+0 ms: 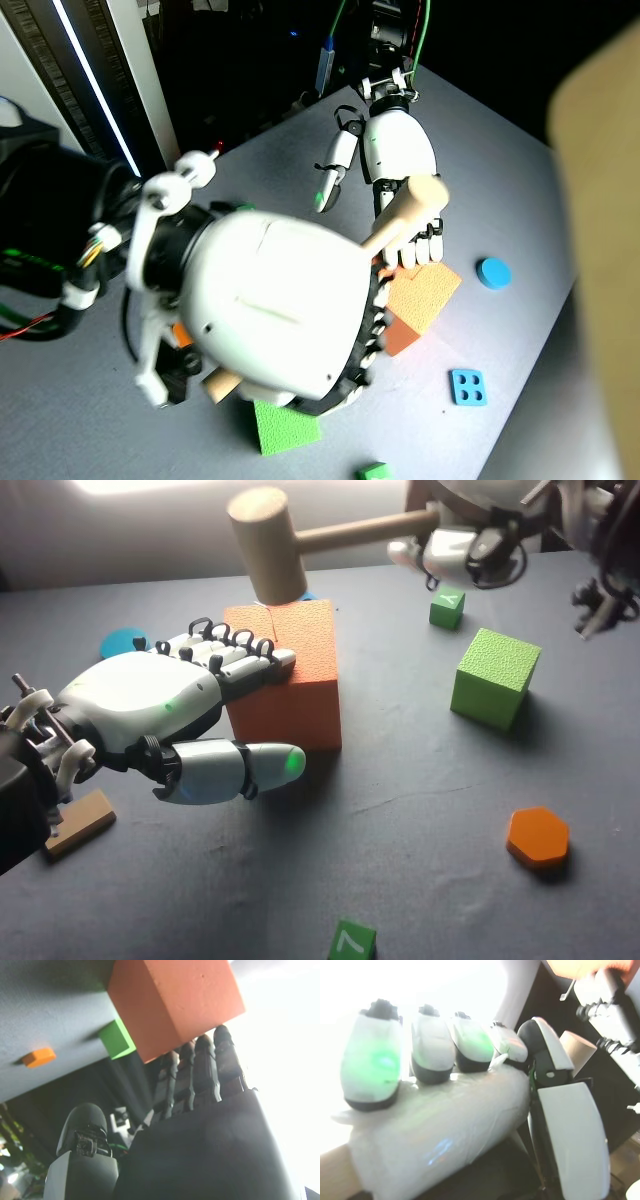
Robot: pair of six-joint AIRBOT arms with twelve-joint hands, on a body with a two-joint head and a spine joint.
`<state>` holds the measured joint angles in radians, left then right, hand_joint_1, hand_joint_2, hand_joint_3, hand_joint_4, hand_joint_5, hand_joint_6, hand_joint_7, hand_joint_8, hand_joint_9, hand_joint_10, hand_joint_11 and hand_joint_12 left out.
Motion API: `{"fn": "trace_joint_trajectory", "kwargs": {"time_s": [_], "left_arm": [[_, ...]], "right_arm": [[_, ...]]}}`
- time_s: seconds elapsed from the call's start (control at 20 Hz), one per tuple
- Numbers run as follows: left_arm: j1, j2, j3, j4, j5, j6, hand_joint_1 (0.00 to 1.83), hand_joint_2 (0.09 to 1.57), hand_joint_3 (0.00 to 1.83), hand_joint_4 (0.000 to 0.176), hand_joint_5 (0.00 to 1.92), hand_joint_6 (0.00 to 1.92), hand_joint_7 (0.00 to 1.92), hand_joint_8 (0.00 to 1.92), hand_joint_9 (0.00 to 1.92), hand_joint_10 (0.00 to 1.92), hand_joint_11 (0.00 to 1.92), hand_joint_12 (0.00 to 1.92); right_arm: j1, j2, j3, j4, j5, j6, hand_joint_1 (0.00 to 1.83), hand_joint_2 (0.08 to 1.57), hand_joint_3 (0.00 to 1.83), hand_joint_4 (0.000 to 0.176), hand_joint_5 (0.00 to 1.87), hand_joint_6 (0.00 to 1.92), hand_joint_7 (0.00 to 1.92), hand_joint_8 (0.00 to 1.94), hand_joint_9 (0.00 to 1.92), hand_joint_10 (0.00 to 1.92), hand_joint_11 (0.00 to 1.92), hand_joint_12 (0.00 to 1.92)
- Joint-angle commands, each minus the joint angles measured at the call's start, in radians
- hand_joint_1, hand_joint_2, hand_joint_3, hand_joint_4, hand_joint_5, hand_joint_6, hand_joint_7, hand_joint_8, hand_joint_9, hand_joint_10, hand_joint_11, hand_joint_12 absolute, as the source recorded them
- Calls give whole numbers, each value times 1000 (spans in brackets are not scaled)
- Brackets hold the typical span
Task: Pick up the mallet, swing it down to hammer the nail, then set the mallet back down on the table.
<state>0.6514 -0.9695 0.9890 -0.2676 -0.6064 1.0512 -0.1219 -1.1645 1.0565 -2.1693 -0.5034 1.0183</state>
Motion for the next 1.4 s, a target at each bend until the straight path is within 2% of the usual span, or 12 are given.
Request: {"fn": "trace_joint_trajectory", "kwargs": {"time_s": [0.0, 0.2, 0.75, 1.35], "left_arm": [[-1, -6, 4, 6, -42, -3, 0, 1240, 0, 0, 155, 4, 134, 5, 107, 5, 52, 78], [-2, -6, 4, 6, -42, -3, 0, 1238, 0, 0, 169, 8, 146, 8, 121, 9, 61, 87], [-2, -6, 4, 6, -42, -3, 0, 1243, 1, 0, 139, 1, 118, 4, 94, 2, 31, 93], [-55, -1, 18, 6, -31, -5, 0, 1257, 3, 0, 170, 9, 151, 10, 127, 9, 51, 125]], "right_arm": [[11, -3, 8, -45, -98, 8, 500, 1560, 0, 176, 1300, 1921, 1550, 1941, 1654, 1921, 1801, 1921], [3, -59, 54, -48, -166, 15, 547, 1545, 0, 176, 1306, 1921, 1555, 1941, 1657, 1921, 1804, 1921], [-26, -160, 153, -73, -210, -4, 634, 1505, 0, 176, 1368, 1921, 1600, 1941, 1677, 1921, 1817, 1921], [-45, -187, 186, -123, -202, 7, 618, 1510, 2, 176, 1361, 1921, 1579, 1941, 1652, 1921, 1789, 1921]]}}
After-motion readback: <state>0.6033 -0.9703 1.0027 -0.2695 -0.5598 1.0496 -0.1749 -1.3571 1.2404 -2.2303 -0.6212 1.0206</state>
